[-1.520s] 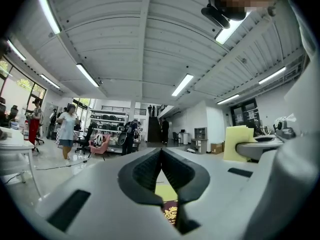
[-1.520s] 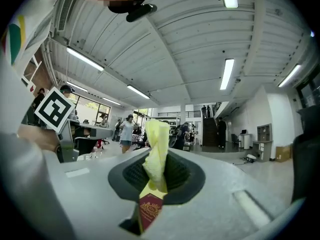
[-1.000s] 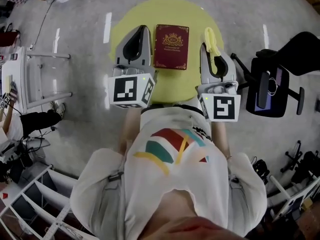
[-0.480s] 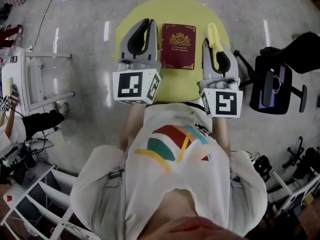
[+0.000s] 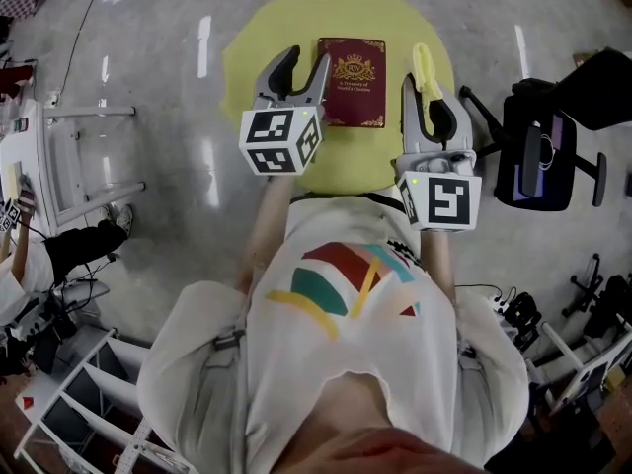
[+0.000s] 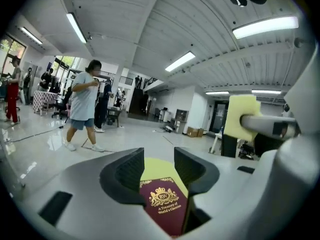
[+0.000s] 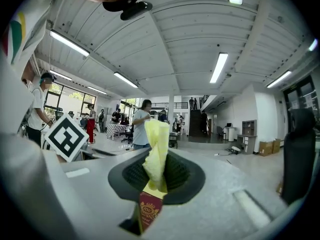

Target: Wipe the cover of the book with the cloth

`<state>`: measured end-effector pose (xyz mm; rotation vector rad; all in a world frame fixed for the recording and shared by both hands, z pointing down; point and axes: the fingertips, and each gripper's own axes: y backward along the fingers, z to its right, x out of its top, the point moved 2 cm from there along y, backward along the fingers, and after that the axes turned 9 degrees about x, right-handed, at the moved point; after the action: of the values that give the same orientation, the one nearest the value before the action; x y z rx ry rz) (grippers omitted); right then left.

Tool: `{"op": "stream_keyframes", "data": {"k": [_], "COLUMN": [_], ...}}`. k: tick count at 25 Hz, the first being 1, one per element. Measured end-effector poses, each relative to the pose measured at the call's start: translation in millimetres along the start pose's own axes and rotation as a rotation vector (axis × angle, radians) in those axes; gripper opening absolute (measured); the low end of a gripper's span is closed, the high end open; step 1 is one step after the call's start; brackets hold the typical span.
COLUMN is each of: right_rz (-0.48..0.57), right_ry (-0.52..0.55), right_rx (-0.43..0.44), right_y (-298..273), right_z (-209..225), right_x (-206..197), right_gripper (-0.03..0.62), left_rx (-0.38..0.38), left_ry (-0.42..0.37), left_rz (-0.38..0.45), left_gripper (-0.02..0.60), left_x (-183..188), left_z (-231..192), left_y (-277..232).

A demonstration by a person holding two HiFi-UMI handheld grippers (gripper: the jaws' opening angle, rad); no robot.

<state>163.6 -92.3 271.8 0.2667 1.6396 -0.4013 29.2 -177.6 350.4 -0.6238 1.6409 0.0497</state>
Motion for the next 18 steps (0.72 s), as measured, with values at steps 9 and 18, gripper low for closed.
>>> {"op": "stream_keyframes", "data": {"k": [9, 18], "right_rz": [-0.035, -0.067], "right_ry": [0.0, -0.011], "right_rx": [-0.065, -0.096], "right_y": [9.4, 14.9], "right_z": [8.4, 14.1], "right_x": [-5.8, -13.8], "right_gripper": [0.029, 0.029], "left_rx": [0.007, 0.034], "left_ry": [0.083, 0.107], "left_rz": [-0.325, -0.54], "left_gripper": [0.173, 0.173], "left_x": [-113.4, -184.1], "left_z": [-15.7, -19.9], "left_y": [-34.6, -36.6]}}
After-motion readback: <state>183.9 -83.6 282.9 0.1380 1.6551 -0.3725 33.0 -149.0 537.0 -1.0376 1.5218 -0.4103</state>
